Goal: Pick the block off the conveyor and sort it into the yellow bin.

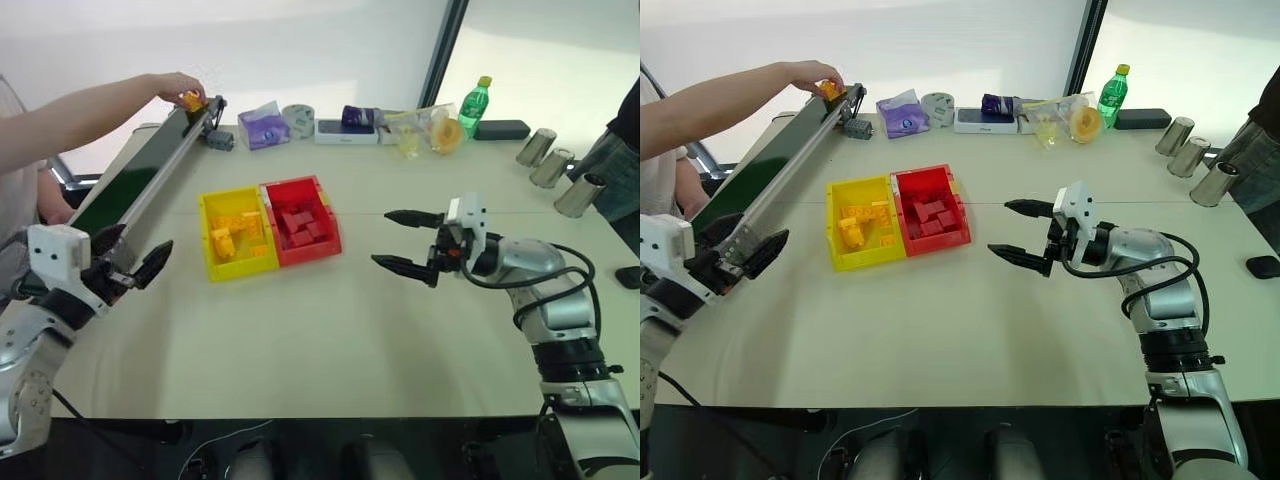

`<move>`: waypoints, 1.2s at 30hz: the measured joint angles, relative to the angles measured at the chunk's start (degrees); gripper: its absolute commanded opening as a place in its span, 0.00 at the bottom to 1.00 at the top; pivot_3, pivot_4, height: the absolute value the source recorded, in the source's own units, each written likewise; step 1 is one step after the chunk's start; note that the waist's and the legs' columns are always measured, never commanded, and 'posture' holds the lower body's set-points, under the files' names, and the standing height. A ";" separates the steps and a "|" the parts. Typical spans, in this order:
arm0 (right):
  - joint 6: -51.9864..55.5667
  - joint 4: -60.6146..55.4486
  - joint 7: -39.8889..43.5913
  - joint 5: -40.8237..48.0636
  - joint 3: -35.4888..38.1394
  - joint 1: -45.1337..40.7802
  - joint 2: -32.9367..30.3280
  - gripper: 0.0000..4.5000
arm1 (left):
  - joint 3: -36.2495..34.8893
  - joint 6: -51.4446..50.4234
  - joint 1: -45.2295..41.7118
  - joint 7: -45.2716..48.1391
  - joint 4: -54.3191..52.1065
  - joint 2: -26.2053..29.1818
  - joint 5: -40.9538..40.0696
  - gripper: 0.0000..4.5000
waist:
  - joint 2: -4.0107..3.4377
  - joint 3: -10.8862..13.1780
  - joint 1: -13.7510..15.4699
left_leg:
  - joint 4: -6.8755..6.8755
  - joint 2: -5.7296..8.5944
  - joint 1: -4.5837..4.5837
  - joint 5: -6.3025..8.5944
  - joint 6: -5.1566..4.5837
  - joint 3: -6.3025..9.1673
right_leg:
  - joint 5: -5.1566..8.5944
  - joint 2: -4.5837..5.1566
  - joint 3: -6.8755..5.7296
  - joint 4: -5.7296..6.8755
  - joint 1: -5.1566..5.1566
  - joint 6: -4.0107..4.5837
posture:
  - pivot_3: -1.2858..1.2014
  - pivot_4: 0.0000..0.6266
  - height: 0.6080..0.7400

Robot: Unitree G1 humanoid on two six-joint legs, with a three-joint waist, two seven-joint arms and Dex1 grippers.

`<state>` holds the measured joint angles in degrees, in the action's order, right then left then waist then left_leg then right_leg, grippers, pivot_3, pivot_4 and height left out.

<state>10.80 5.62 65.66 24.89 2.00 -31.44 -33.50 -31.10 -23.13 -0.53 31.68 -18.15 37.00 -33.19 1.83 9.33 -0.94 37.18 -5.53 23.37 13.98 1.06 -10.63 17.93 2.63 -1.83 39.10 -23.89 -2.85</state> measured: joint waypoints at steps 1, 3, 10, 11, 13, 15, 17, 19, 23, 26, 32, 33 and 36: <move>0.01 0.00 -0.02 0.00 -0.12 -0.02 0.09 1.00 | -0.09 0.02 0.01 -0.12 0.00 0.00 0.01 1.00 | 0.00 0.00 0.02 | 0.00 0.00 0.00 0.00 0.00 0.00 | 0.00 0.00 0.00 0.00 0.00 0.00 | 0.52 0.24 1.00; 0.11 0.00 -0.11 0.00 -0.56 -0.28 0.57 1.00 | -0.12 0.12 0.00 -0.64 0.00 0.00 0.15 1.00 | 0.00 0.00 -0.04 | 0.00 0.00 0.00 0.00 0.00 0.00 | 0.00 0.01 0.00 0.00 0.00 0.00 | 0.52 0.24 1.00; 1.30 -0.39 -0.78 0.01 -1.11 -0.64 0.79 1.00 | -0.12 0.07 0.77 -0.66 -0.47 0.00 -0.01 1.00 | 0.00 0.00 -0.06 | 0.00 0.00 0.00 0.00 0.00 0.00 | 0.00 0.01 0.00 0.00 0.00 0.00 | 0.52 0.24 1.00; 1.36 -0.39 -0.89 0.01 -1.13 -0.65 0.88 1.00 | -0.12 0.08 0.94 -0.65 -0.47 0.01 0.04 1.00 | 0.00 0.00 -0.07 | 0.00 0.00 0.00 0.00 0.00 0.00 | 0.00 0.01 0.00 0.00 0.00 0.00 | 0.52 0.24 1.00; 1.50 -0.39 -1.11 0.01 -1.22 -0.75 1.03 1.00 | -0.20 0.28 1.09 -0.60 -0.47 0.00 0.02 1.00 | 0.00 0.00 -0.08 | 0.00 0.00 0.00 0.00 0.00 0.00 | 0.00 0.01 0.00 0.00 0.00 0.00 | 0.52 0.24 1.00; 1.59 -0.39 -1.11 0.01 -1.43 -1.16 1.09 1.00 | -0.87 0.76 1.11 -0.60 -0.47 -0.02 -0.01 1.00 | 0.00 0.00 -0.11 | 0.00 0.00 0.00 0.00 0.00 0.00 | 0.00 0.00 0.00 0.00 -0.01 0.00 | 0.52 0.24 1.00; 1.58 -0.39 -1.01 0.02 -1.43 -1.31 1.08 1.00 | -1.80 1.46 1.13 -0.67 -0.47 -0.11 -0.03 1.00 | 0.00 0.00 -0.11 | 0.00 0.00 0.00 0.00 0.00 0.00 | 0.00 0.00 0.00 0.00 0.00 0.00 | 0.52 0.24 1.00; 1.54 -0.36 -0.66 0.02 -1.43 -1.31 1.08 1.00 | -2.33 2.25 1.68 -0.67 -0.47 -0.15 -0.03 1.00 | 0.00 0.00 -0.10 | 0.00 0.00 0.00 0.00 0.00 0.00 | 0.00 0.01 0.00 0.00 0.00 0.00 | 0.52 0.24 1.00; 1.08 -0.14 0.03 0.05 -1.39 -1.30 1.05 1.00 | -4.15 3.09 2.95 -0.95 -0.44 -1.18 -0.02 1.00 | 0.00 0.00 -0.09 | 0.00 0.00 0.00 0.00 -0.01 0.00 | 0.00 0.01 0.00 0.00 0.00 0.00 | 0.52 0.24 1.00; 0.56 0.18 0.35 0.09 -1.31 -1.14 1.05 1.00 | -7.17 5.44 6.30 -1.51 -0.53 -2.61 0.06 1.00 | 0.00 0.00 -0.24 | -0.01 0.00 0.00 0.01 -0.02 -0.01 | 0.00 0.02 0.00 -0.01 -0.01 0.00 | 0.52 0.24 1.00; 0.38 0.92 0.93 0.42 -1.13 -1.05 1.44 1.00 | -12.87 9.50 10.81 -3.63 -1.39 -5.97 0.10 1.00 | 0.00 0.00 -0.23 | 0.00 -0.01 0.00 0.07 -0.11 -0.01 | 0.00 0.03 0.00 -0.01 -0.01 0.01 | 0.52 0.24 1.00; 0.38 1.00 0.99 0.64 -1.11 -1.06 1.57 1.00 | -13.53 10.01 11.36 -4.26 -1.49 -6.39 0.10 1.00 | 0.00 0.00 -0.18 | 0.00 -0.01 0.00 0.07 -0.11 0.00 | 0.00 0.03 0.00 -0.01 0.00 0.01 | 0.52 0.24 1.00; 0.38 1.09 1.10 1.16 -1.10 -1.05 2.42 1.00 | -15.46 11.64 13.62 -6.44 -2.93 -9.14 0.06 1.00 | 0.00 0.00 -0.16 | 0.00 -0.01 0.00 0.09 -0.14 -0.01 | 0.00 0.04 0.00 -0.01 0.00 0.01 | 0.52 0.24 1.00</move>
<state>11.18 6.71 66.76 26.06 0.90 -32.49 -31.08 -46.56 -11.49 13.09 25.24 -21.08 27.86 -33.13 1.83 9.33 -1.10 37.18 -5.54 23.37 14.07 0.92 -10.63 17.94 2.67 -1.83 39.09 -23.88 -2.84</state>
